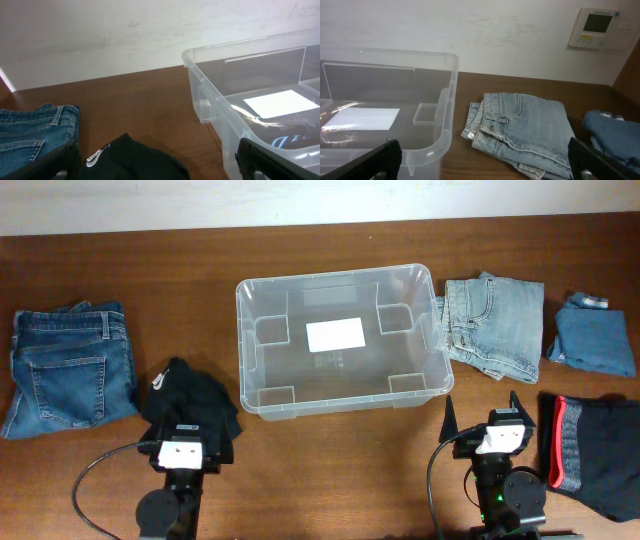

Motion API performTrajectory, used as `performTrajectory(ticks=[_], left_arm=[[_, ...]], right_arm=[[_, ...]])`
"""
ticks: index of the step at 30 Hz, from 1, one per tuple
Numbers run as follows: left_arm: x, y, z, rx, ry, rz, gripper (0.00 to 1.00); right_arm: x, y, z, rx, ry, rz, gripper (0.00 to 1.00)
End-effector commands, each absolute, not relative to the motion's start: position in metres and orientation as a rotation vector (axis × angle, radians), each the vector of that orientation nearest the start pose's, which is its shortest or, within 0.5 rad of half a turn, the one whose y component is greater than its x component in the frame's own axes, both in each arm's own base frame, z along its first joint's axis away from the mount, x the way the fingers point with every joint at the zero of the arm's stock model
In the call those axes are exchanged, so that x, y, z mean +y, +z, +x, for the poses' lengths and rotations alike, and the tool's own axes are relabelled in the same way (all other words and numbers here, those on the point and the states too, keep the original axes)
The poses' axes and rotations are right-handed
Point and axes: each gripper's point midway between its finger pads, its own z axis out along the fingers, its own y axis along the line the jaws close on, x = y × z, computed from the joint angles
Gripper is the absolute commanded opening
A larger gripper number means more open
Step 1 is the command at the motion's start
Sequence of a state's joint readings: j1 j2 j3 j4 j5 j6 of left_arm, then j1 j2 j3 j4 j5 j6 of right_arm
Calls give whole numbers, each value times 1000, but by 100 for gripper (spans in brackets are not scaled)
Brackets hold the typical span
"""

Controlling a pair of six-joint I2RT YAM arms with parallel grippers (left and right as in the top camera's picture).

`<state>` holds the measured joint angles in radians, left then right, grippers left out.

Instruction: Pack container

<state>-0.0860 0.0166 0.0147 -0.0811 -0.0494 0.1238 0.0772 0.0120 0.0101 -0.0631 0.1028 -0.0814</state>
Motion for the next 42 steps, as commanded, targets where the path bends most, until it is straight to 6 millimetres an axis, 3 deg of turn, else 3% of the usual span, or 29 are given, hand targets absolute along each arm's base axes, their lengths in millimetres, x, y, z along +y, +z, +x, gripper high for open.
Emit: performTrajectory(ticks=[1,39,42], left_arm=[[-14,157,246,1643,69,144,99],[-14,157,246,1643,69,144,99],[-14,157,246,1643,69,144,99]], right_arm=[[0,157,246,1643,-89,-45,99],[0,157,246,1643,-88,-39,98],[1,166,247,1607,-79,-39,98]])
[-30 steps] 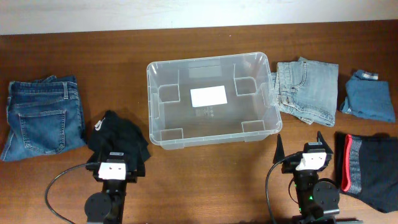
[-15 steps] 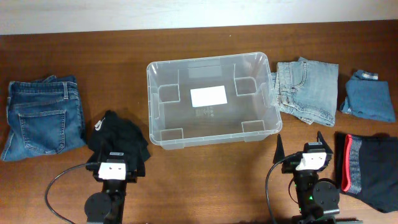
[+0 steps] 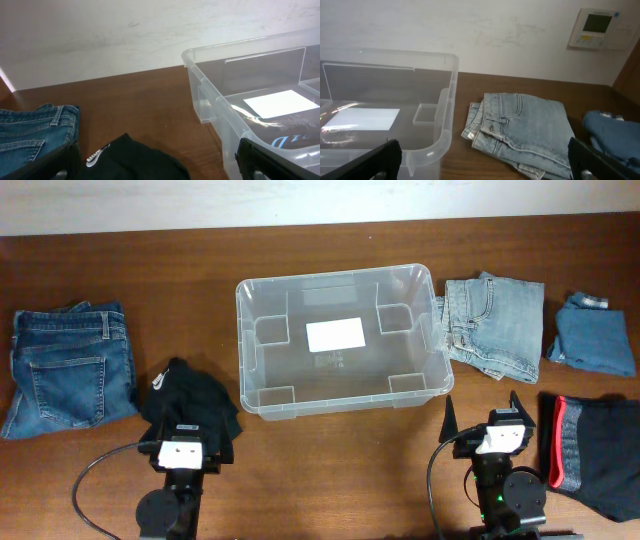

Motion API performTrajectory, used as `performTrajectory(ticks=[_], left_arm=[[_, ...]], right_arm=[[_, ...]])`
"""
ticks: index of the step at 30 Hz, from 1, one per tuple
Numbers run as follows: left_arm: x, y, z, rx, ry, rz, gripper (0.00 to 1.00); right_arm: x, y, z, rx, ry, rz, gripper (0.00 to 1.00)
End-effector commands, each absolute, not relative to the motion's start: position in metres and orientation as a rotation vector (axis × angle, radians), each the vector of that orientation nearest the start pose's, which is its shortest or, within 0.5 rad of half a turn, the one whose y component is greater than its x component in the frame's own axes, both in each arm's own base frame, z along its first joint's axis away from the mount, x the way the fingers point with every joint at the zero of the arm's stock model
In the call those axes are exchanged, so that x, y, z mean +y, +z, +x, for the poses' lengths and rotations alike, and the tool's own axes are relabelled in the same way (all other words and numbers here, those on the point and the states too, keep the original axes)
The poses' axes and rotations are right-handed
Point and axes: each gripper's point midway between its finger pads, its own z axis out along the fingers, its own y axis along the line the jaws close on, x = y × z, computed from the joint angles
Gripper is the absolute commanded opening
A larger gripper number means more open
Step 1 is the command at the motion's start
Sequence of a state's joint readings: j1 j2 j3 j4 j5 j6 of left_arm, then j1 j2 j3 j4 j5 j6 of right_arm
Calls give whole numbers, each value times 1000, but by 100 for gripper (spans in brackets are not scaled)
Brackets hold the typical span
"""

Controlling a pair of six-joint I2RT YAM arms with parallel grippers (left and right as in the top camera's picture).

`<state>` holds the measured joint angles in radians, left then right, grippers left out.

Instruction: Pack container

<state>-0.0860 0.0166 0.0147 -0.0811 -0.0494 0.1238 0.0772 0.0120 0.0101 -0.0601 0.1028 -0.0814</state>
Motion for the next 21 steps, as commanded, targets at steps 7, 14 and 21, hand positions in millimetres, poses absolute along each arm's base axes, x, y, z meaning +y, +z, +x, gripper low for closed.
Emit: performTrajectory(ticks=[7,14,21], left_arm=[[-14,157,246,1643,69,144,99],[-14,157,246,1643,69,144,99],[-14,157,246,1643,69,144,100]], right_arm=[[11,221,241,1440,-26,-72,98],[5,298,218,1397,-37,-39,99],[5,366,223,1491,-38,-47,98]])
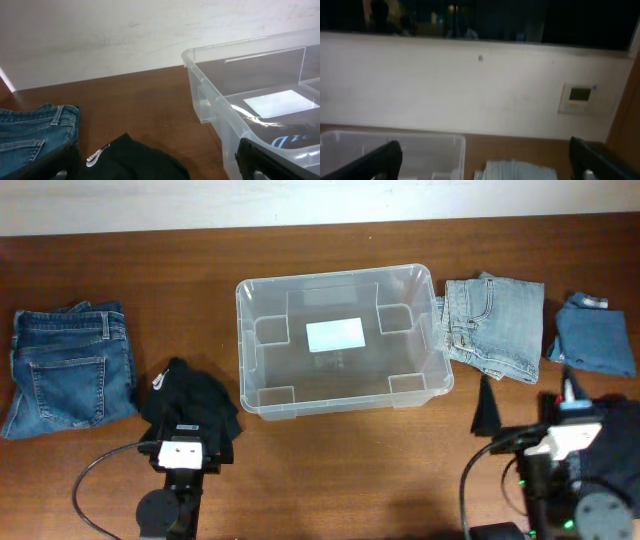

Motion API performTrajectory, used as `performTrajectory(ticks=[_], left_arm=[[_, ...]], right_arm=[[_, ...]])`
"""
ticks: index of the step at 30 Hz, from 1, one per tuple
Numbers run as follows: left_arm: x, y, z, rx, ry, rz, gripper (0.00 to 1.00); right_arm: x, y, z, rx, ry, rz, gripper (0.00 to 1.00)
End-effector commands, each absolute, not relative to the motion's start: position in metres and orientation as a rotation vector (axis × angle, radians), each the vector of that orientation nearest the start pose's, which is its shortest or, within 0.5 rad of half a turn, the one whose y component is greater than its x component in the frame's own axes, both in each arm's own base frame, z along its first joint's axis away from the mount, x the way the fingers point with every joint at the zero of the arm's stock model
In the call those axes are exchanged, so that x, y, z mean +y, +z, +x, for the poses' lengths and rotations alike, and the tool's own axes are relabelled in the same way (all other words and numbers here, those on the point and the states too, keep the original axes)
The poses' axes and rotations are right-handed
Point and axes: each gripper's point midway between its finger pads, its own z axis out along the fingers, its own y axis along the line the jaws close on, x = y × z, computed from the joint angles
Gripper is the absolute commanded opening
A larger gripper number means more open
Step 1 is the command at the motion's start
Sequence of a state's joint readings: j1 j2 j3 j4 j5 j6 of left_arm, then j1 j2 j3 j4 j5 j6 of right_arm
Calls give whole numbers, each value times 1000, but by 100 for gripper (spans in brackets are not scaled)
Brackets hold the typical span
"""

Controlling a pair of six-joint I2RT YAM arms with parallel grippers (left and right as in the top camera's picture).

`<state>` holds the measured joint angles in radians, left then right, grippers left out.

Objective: Pack container
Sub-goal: 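Move the right gripper over the folded light-blue jeans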

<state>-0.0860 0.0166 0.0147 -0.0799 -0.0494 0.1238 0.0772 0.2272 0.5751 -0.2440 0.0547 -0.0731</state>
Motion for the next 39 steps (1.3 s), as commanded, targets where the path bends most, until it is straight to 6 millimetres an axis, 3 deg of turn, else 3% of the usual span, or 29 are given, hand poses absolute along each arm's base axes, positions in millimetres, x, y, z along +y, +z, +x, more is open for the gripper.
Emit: performTrajectory(ticks=[1,8,15,21,22,25,30,34,39], left_arm=[[-14,157,246,1643,69,144,99],[-14,157,246,1643,69,144,100],[-14,157,246,1643,69,144,99],[-14,157,246,1643,69,144,99],[-14,157,246,1643,69,144,99],[-14,157,246,1643,69,144,99],[-14,157,246,1643,69,144,99],[-14,157,246,1643,69,144,100],[-14,157,246,1643,69,144,99]], right_arm=[[6,380,231,1548,-46,-57,98],[8,402,272,1786,-79,-108,98],[1,392,310,2015,-104,-99,99],[-19,354,345,2215,29,-50,98],[-28,339,356,2255,115,-20,98],[-57,315,368,2317,132,73,98],[-93,278,380,2402,127,197,98],[-111,251,388,2464,129,257,98],[-131,199,395,2583,170,347,98]])
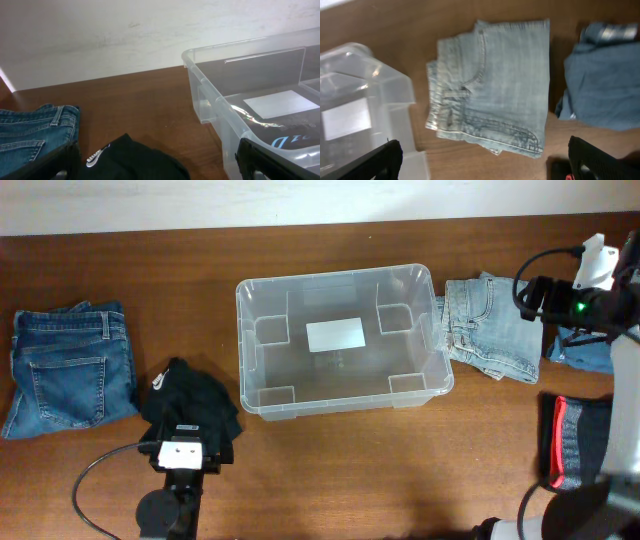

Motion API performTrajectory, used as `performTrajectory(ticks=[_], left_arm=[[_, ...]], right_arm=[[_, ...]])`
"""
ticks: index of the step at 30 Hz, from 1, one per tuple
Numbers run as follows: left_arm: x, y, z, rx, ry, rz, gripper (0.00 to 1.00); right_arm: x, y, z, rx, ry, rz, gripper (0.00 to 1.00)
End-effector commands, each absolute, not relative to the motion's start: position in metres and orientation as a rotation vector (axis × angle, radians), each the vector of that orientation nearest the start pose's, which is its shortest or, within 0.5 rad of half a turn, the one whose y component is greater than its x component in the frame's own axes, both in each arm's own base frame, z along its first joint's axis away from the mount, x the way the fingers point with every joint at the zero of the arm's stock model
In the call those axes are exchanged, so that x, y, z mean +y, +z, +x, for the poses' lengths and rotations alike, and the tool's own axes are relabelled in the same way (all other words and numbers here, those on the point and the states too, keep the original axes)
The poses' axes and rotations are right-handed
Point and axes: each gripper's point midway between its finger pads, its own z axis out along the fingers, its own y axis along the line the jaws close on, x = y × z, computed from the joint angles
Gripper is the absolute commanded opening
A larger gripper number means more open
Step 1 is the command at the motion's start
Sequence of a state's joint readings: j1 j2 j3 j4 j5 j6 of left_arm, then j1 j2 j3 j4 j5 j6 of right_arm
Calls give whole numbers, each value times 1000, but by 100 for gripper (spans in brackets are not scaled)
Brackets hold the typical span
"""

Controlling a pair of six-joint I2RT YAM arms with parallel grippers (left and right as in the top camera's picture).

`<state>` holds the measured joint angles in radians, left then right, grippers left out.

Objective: Pack container
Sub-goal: 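Move the right gripper over the folded light-blue jeans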

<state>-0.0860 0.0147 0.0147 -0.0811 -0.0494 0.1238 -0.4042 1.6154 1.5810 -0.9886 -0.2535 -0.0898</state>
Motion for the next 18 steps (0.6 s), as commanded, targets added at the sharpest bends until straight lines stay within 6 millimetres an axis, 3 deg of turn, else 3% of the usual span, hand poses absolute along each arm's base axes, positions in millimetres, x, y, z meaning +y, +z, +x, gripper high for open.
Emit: performTrajectory(ticks=[1,4,9,18], left_arm=[[-14,157,246,1643,69,144,99],[-14,157,246,1643,69,144,99],[-14,157,246,1643,69,144,99],[-14,157,246,1643,69,144,99]], right_arm=[[-135,186,396,2612,181,367,98],[-146,148,397,2689,216,426,98],[-159,105,394,2778,239,501,98],[-178,53,384,2892,144,641,98]])
